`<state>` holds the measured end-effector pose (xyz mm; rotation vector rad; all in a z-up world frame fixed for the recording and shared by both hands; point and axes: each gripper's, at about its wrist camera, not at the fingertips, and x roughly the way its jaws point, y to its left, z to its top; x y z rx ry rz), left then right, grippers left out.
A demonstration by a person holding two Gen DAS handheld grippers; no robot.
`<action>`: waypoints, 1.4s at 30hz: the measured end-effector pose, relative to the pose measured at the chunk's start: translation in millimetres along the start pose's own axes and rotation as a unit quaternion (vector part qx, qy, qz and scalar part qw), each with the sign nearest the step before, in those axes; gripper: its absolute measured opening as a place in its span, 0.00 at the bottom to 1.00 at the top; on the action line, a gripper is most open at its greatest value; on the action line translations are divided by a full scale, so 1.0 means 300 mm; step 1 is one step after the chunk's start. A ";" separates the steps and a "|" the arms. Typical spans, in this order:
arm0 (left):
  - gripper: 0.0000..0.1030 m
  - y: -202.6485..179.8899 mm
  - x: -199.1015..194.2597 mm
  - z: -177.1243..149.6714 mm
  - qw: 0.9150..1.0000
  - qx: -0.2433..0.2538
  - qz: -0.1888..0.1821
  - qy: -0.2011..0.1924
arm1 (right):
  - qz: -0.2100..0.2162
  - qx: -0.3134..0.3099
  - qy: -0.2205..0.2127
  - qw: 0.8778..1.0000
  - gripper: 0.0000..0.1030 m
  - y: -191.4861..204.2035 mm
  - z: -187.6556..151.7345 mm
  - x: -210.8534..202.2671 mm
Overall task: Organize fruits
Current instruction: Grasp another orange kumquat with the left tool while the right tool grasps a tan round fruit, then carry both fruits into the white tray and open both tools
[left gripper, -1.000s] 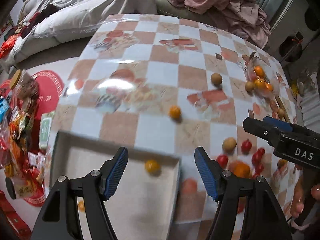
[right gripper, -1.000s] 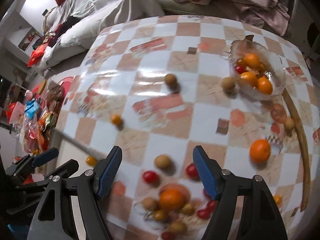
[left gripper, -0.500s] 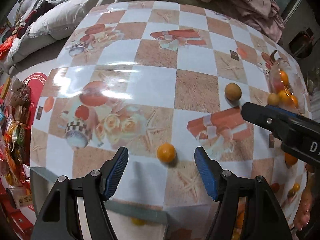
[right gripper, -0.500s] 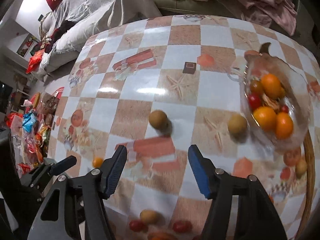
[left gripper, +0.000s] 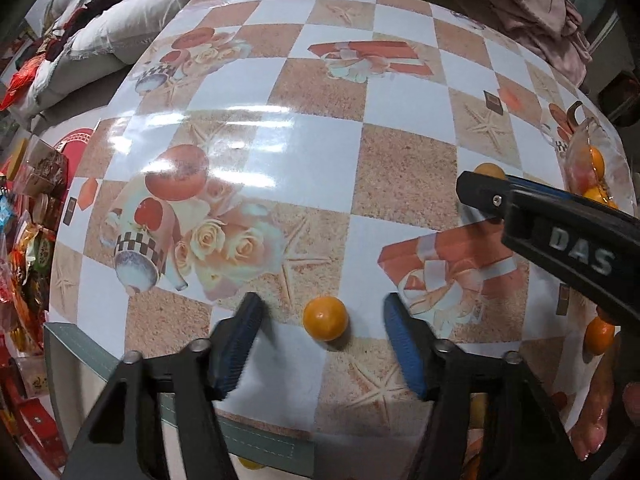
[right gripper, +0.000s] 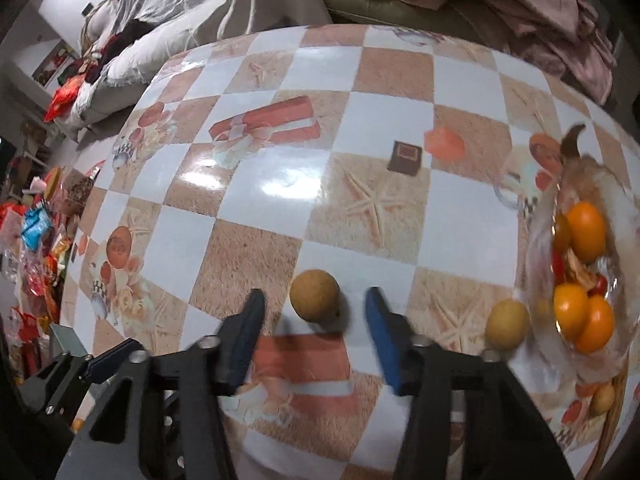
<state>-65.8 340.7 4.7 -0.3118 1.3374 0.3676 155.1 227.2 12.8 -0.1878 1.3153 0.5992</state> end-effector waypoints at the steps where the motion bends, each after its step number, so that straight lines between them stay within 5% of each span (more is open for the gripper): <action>1: 0.50 -0.009 -0.003 -0.001 1.000 0.001 0.000 -0.001 | -0.003 -0.004 0.001 1.000 0.30 0.004 0.002 0.002; 6: 0.21 -0.032 -0.018 -0.023 1.000 0.007 0.000 -0.010 | -0.003 -0.001 0.002 1.000 0.27 0.001 -0.010 -0.009; 13: 0.21 -0.009 -0.048 -0.083 0.998 0.000 -0.063 -0.027 | 0.024 0.009 -0.005 1.000 0.27 -0.028 -0.082 -0.087; 25: 0.21 0.019 -0.214 -0.147 0.994 0.012 -0.097 -0.049 | 0.050 0.029 -0.018 0.998 0.27 -0.046 -0.226 -0.251; 42: 0.21 0.289 -0.430 -0.377 0.993 -0.041 -0.078 -0.081 | 0.068 -0.015 -0.011 0.997 0.27 0.163 -0.381 -0.388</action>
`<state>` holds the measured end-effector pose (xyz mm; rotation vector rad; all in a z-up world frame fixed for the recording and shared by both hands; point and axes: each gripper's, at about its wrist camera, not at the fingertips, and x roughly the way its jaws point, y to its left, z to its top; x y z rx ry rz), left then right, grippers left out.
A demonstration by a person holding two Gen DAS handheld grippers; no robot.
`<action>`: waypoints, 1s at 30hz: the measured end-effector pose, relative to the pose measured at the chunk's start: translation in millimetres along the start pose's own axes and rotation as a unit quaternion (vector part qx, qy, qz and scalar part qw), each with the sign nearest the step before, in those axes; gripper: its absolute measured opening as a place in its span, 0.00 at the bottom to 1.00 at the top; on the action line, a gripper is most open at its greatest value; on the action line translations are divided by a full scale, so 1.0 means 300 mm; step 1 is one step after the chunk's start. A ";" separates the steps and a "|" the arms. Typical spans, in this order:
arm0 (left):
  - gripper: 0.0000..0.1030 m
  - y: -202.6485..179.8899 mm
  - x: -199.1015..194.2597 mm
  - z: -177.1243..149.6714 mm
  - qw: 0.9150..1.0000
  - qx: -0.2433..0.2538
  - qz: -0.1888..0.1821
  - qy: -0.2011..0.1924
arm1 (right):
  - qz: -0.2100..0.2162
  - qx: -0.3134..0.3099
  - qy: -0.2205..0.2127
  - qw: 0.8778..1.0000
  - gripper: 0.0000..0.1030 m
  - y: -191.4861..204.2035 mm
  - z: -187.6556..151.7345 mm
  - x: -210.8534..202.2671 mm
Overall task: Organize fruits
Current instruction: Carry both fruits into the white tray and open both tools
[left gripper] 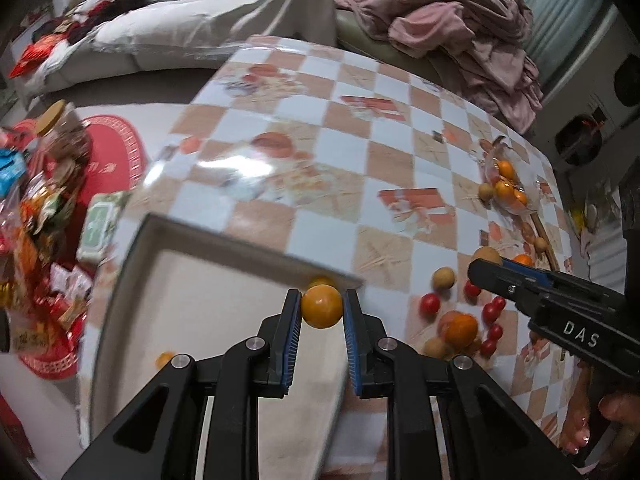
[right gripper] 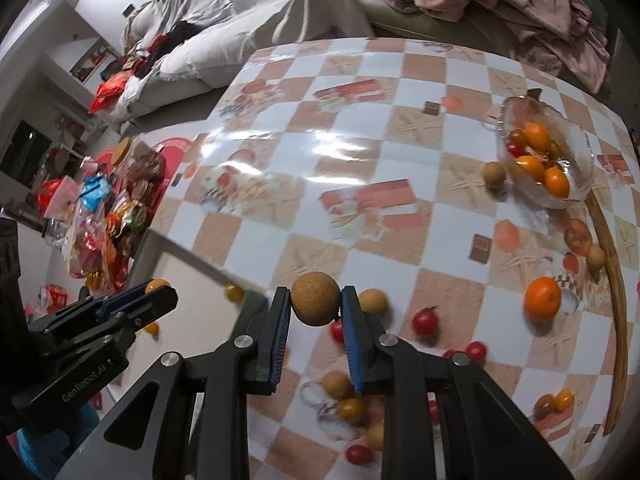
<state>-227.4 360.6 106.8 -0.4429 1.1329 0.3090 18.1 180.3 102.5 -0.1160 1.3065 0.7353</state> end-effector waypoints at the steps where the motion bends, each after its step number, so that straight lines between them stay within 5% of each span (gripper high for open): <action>1: 0.21 0.019 -0.009 -0.010 1.000 -0.004 0.004 -0.001 | 0.002 -0.004 0.002 1.000 0.27 0.023 -0.006 0.001; 16: 0.21 0.298 0.070 -0.057 0.998 -0.023 0.049 0.019 | 0.032 -0.064 0.048 0.996 0.27 0.323 -0.064 0.137; 30: 0.22 0.345 0.231 -0.007 0.997 0.016 0.056 0.044 | 0.018 -0.123 0.097 0.987 0.27 0.442 -0.136 0.339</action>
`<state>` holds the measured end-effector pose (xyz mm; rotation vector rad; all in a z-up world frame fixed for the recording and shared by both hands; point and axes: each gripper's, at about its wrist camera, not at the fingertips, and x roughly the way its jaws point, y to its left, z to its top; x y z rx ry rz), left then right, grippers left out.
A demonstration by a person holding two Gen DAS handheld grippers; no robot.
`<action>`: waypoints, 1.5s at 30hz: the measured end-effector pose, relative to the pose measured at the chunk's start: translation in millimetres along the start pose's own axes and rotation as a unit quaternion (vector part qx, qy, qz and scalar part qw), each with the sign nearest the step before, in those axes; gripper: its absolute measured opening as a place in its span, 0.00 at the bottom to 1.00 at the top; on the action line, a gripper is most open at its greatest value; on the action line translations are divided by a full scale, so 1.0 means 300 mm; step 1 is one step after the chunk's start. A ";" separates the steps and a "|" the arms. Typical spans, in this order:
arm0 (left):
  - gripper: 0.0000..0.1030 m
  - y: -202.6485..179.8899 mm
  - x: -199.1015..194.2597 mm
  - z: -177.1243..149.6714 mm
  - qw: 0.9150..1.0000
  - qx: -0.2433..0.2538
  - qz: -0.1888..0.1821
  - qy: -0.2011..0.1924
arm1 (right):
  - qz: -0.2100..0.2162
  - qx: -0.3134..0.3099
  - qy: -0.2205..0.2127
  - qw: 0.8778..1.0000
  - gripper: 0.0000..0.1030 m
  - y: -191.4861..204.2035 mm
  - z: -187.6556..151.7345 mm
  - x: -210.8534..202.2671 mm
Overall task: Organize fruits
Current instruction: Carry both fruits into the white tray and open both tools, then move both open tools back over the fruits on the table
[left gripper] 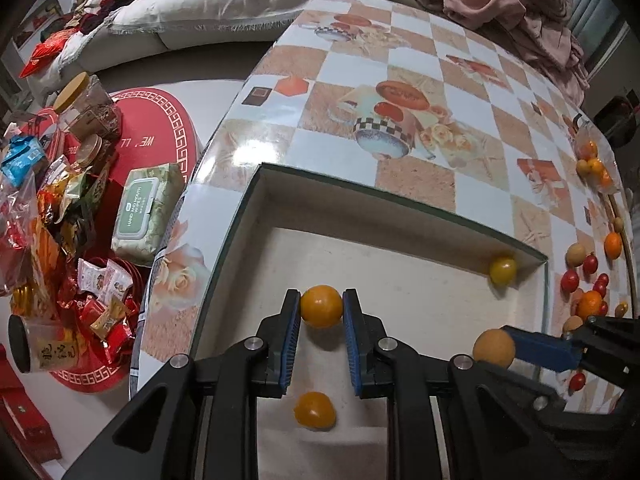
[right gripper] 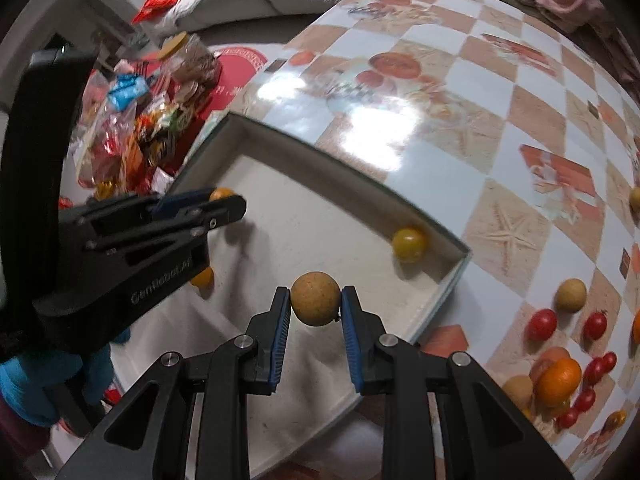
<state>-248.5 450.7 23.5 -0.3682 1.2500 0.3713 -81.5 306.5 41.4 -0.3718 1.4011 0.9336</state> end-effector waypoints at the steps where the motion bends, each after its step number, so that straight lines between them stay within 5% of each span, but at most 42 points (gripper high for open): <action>1: 0.22 0.000 0.005 -0.002 1.000 0.000 -0.002 0.002 | -0.002 -0.004 0.002 1.000 0.27 0.006 -0.004 0.010; 10: 0.24 0.000 0.023 -0.011 1.000 0.017 0.000 0.011 | -0.025 -0.038 0.018 0.999 0.28 0.047 -0.031 0.076; 11: 0.41 -0.002 0.023 -0.011 1.000 0.017 -0.004 0.011 | -0.027 -0.043 0.015 0.999 0.29 0.052 -0.031 0.075; 12: 0.68 -0.005 0.022 -0.011 1.000 0.017 -0.003 0.010 | -0.028 -0.046 0.015 0.998 0.31 0.056 -0.030 0.077; 13: 0.72 -0.007 0.012 -0.013 1.000 0.016 0.003 -0.001 | -0.026 -0.049 0.016 0.998 0.35 0.059 -0.029 0.075; 16: 0.72 -0.016 0.001 -0.009 1.000 0.023 0.005 -0.010 | -0.031 -0.055 0.014 0.998 0.51 0.065 -0.030 0.075; 19: 0.72 -0.012 0.004 -0.002 1.000 0.020 0.008 -0.005 | -0.031 -0.056 0.008 0.998 0.54 0.058 -0.041 0.067; 22: 0.72 0.000 -0.007 0.007 1.000 0.009 0.005 -0.006 | -0.026 -0.064 0.001 0.998 0.77 0.065 -0.046 0.057; 32: 0.73 -0.021 -0.118 0.035 0.999 0.016 0.015 -0.029 | -0.014 -0.067 -0.028 0.997 0.78 0.064 -0.078 -0.070; 45: 0.73 -0.278 -0.182 -0.042 0.997 0.079 -0.011 -0.013 | -0.024 0.055 -0.040 0.997 0.79 -0.189 -0.230 -0.222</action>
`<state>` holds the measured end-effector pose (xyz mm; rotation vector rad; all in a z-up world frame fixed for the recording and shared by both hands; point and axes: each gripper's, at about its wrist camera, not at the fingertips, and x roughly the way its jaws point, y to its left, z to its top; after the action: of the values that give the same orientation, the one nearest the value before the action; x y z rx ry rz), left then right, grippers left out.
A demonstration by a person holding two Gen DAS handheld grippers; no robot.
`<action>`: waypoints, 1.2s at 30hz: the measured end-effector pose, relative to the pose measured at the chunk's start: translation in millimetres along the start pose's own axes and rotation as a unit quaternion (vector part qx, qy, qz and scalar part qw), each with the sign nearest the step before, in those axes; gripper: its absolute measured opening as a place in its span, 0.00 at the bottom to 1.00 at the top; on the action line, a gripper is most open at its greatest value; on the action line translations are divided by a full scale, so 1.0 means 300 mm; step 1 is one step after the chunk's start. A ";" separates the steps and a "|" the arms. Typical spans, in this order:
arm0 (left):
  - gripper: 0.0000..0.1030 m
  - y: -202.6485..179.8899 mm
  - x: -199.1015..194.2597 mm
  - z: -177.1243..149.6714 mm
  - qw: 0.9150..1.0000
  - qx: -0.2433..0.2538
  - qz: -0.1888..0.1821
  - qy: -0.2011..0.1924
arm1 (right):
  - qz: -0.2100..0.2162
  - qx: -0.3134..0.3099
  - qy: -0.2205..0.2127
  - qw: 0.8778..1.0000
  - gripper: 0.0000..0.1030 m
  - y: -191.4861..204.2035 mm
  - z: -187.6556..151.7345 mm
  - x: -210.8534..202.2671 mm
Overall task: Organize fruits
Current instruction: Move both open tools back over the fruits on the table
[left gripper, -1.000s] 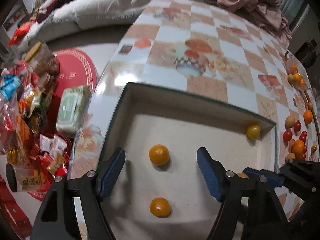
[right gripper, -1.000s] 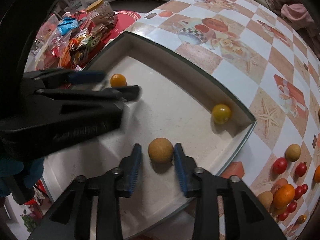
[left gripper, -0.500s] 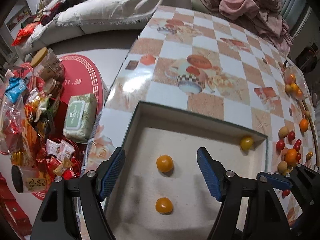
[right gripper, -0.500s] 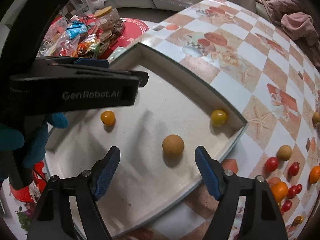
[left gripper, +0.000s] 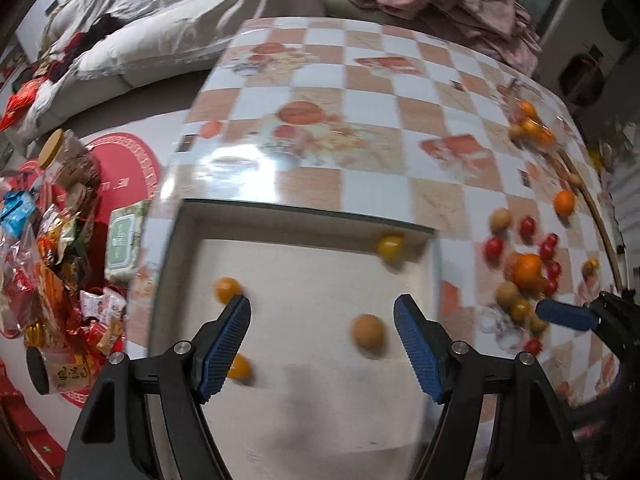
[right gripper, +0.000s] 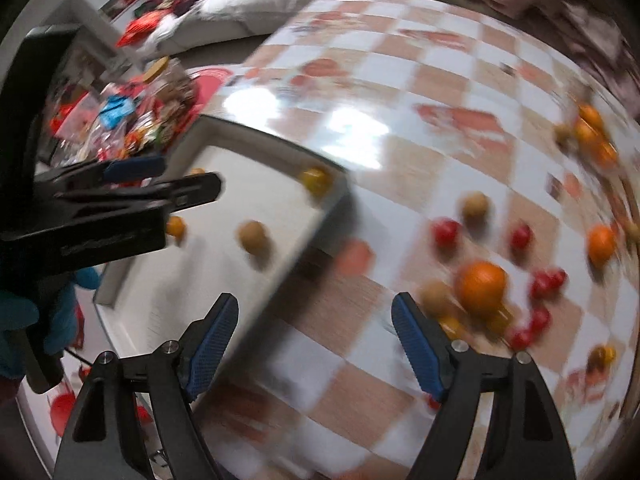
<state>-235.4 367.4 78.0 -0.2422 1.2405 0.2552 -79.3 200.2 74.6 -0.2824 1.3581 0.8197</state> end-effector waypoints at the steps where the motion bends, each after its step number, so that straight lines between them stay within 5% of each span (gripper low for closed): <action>1: 0.73 -0.033 -0.003 -0.004 1.000 0.007 -0.005 0.002 | -0.007 0.012 0.000 1.000 0.79 -0.032 -0.018 -0.013; 17: 0.73 -0.517 0.034 -0.145 0.991 0.081 -0.085 0.057 | -0.102 0.212 0.000 0.972 0.79 -0.561 -0.318 -0.163; 27: 0.73 -0.649 0.122 -0.229 0.991 0.083 -0.069 0.076 | -0.104 0.261 -0.011 0.960 0.79 -0.684 -0.373 -0.167; 30: 0.73 -0.653 0.140 -0.230 0.993 0.071 -0.060 0.075 | -0.104 0.264 -0.018 0.959 0.65 -0.702 -0.373 -0.158; 36: 0.72 -0.663 0.188 -0.224 0.995 0.053 -0.037 0.082 | -0.115 0.256 -0.027 0.959 0.57 -0.723 -0.335 -0.125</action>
<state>-214.8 161.2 12.5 -0.2214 1.4006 0.1062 -10.8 -27.1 27.9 -0.0086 1.4050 0.2613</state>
